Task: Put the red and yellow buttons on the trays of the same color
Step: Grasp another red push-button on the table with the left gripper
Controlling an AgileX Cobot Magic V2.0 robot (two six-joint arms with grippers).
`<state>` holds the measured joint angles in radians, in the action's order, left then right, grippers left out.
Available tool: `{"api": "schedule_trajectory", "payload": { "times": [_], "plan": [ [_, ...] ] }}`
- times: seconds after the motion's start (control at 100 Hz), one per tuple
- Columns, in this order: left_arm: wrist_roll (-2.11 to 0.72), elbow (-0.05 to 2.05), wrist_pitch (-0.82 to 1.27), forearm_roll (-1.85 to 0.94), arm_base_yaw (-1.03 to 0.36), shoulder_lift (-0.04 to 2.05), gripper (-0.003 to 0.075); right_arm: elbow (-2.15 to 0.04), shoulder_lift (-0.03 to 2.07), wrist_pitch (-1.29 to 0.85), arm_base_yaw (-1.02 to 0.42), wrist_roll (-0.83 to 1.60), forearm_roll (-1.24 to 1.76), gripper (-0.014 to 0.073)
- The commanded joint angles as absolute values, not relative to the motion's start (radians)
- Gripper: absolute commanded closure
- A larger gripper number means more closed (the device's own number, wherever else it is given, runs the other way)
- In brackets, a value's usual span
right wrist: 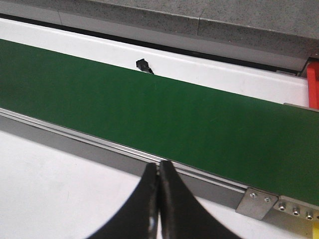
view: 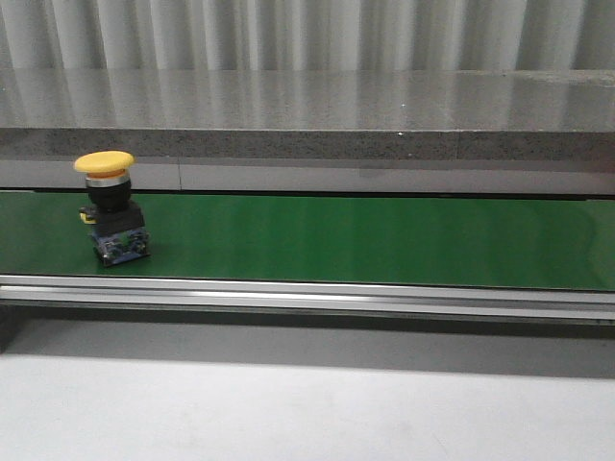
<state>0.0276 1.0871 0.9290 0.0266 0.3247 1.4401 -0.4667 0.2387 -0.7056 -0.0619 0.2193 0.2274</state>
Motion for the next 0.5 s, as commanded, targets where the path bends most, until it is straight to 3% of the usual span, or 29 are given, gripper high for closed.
{"api": "schedule_trajectory", "payload": {
  "times": [0.0, 0.28, 0.49],
  "plan": [
    [0.000, 1.186, 0.947, 0.019, 0.280, 1.384, 0.0576, -0.489, 0.247, -0.639, -0.063, 0.228, 0.230, 0.0660],
    [0.000, 1.314, 1.010, 0.019, 0.081, 1.465, 0.0576, -0.489, 0.247, -0.639, -0.063, 0.228, 0.230, 0.0660],
    [0.000, 1.314, 0.989, 0.019, 0.013, 1.551, 0.0576, -0.489, 0.247, -0.639, -0.063, 0.228, 0.230, 0.0660]
  ]
}}
